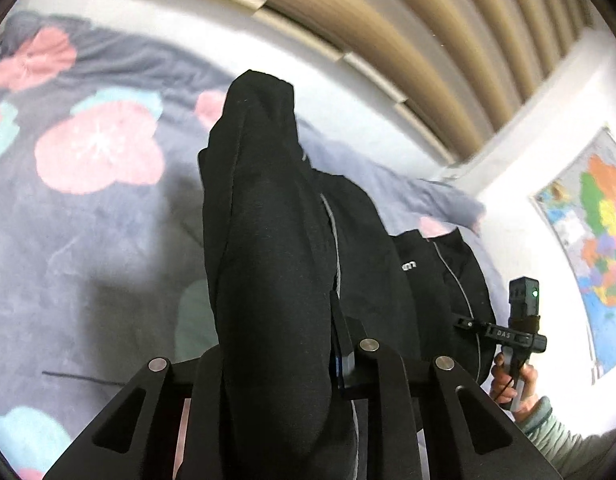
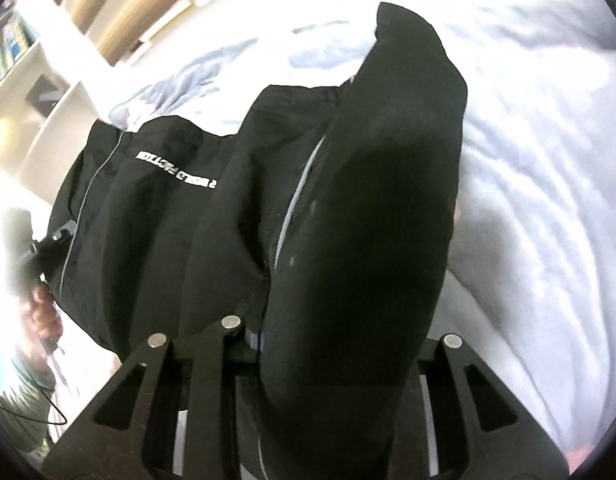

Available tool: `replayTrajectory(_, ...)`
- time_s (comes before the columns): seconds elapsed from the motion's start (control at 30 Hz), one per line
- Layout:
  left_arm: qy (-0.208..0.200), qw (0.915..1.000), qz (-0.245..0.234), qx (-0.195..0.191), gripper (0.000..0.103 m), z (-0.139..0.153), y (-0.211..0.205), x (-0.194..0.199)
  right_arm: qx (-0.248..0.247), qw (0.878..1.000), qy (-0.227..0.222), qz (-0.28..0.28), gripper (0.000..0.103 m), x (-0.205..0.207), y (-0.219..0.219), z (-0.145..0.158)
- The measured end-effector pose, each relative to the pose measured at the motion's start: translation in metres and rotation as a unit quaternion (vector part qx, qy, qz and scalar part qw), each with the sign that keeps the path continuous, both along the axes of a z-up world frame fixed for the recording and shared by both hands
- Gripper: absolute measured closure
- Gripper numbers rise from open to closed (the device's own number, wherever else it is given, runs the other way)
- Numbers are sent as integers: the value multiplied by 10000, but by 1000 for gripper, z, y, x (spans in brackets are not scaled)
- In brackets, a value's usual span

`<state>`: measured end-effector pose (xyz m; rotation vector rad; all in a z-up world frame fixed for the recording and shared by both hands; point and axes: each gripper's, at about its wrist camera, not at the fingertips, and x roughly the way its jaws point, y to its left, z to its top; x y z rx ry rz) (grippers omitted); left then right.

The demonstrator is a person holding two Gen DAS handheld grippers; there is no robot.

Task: Fold large clothes
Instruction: 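Lift the hood end and fold it over the bundle, open both tools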

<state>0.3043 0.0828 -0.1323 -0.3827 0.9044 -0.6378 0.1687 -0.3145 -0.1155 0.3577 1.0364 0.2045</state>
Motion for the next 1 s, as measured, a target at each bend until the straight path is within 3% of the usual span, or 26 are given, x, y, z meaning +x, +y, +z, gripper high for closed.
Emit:
replayTrajectory(0.27, -380, 9991, -49, -185, 79, 56, 34, -95, -213, 9990, -383, -66, 78, -110, 18, 67)
replayTrajectory(0.37, -323, 9993, -24, -200, 79, 58, 45, -131, -310, 9989, -336, -71, 78, -143, 19, 71)
replayTrajectory(0.5, 53, 9997, 59, -222, 79, 34, 59, -167, -358, 9992, -100, -134, 78, -154, 32, 47)
replayTrajectory(0.67, 835, 9963, 169, -121, 79, -36, 71, -183, -515, 9969, 558, -181, 78, -176, 43, -4)
replayTrajectory(0.8, 1631, 9851, 543, 61, 75, -110, 85, -189, -860, 9868, 1310, -416, 73, -185, 40, -70)
replayTrajectory(0.83, 1872, 9793, 752, 134, 72, -133, 95, -191, -951, 9832, 1463, -530, 69, -186, 37, -85)
replayTrajectory(0.87, 2147, 9719, 966, 49, 66, -157, 106, -191, -942, 9808, 1581, -652, 59, -187, 32, -97)
replayTrajectory(0.9, 2355, 9656, 1090, -178, 63, -173, 116, -192, -750, 9780, 1732, -889, 48, -190, 21, -114)
replayTrajectory(0.97, 2867, 9427, 1362, -1026, 57, -204, 137, -194, -292, 9739, 1827, -1318, 37, -193, 2, -129)
replayTrajectory(1.0, 2991, 9358, 1409, -1226, 57, -209, 141, -194, -82, 9715, 1823, -1512, 35, -195, -7, -132)
